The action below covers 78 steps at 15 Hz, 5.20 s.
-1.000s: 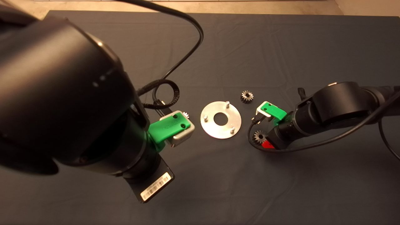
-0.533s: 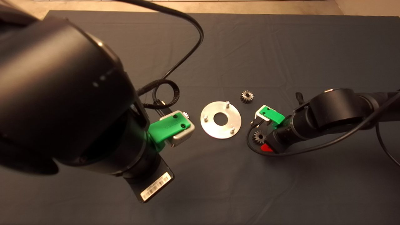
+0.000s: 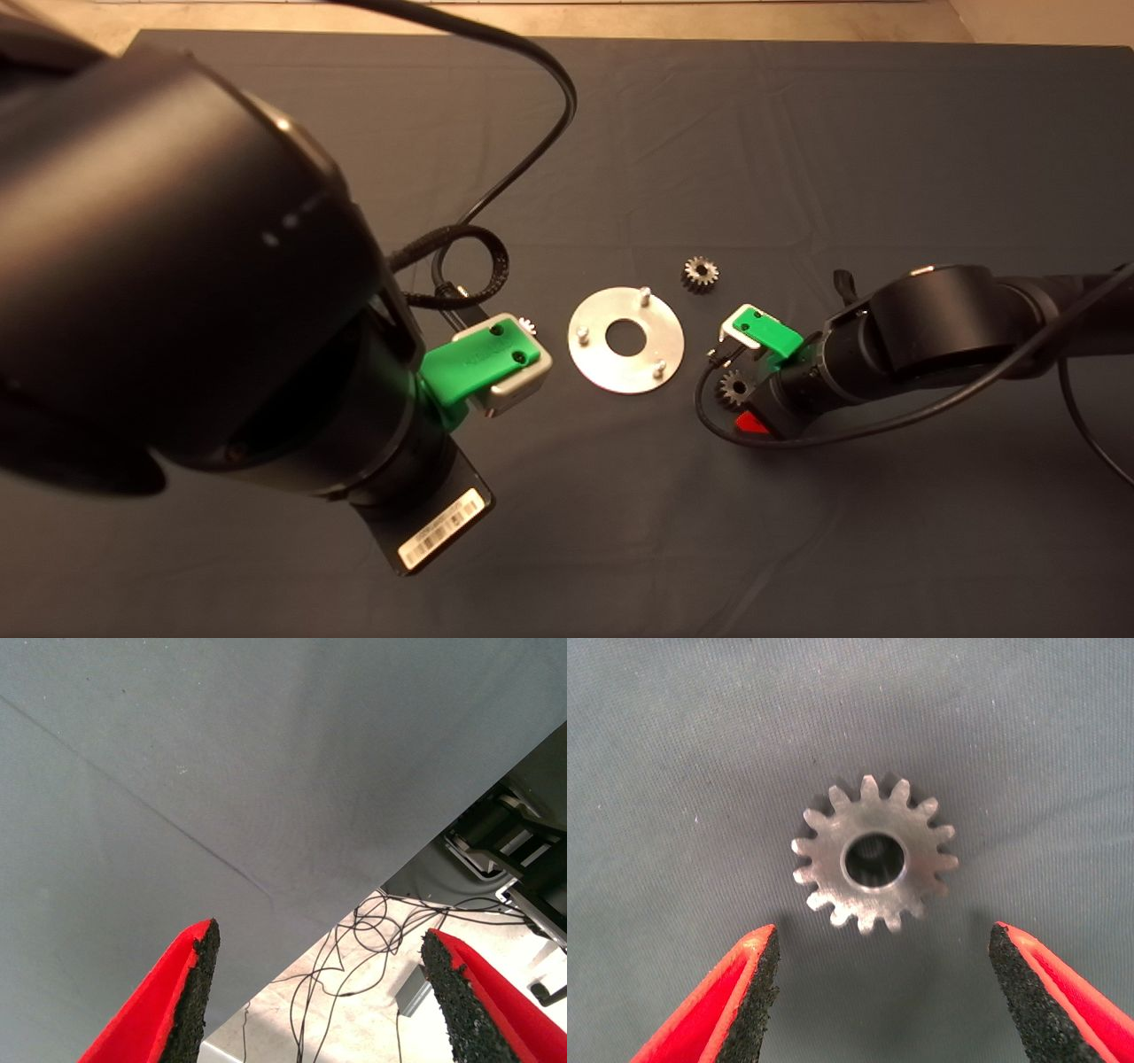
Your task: Install three planetary gears onto the carrier pins
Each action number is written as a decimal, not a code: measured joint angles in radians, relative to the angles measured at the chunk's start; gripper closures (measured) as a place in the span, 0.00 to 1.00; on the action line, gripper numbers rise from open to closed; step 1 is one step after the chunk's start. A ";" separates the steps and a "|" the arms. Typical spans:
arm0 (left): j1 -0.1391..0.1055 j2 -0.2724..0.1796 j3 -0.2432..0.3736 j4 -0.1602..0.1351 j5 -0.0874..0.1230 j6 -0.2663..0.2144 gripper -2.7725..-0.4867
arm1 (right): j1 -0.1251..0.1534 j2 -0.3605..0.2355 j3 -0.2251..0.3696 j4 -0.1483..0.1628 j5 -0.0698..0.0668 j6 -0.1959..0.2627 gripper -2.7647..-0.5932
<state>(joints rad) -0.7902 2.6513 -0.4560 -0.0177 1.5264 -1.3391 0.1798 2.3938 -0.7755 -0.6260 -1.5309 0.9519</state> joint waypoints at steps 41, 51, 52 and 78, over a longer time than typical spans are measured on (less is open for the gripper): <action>-0.011 0.000 0.000 0.000 0.000 0.000 0.50 | -0.011 0.029 -0.049 -0.032 0.003 -0.001 0.84; -0.011 0.000 0.000 0.000 0.000 0.000 0.50 | -0.011 0.031 -0.049 -0.032 0.001 0.000 0.87; -0.011 0.000 0.000 0.000 0.000 0.000 0.50 | -0.011 0.031 -0.049 -0.032 0.001 0.000 0.87; -0.014 0.000 0.002 0.000 0.000 0.000 0.50 | 0.211 0.222 -0.079 0.201 0.061 0.003 0.88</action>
<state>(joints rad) -0.8043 2.6513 -0.4536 -0.0177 1.5262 -1.3395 0.3904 2.6160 -0.8547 -0.4247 -1.4694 0.9545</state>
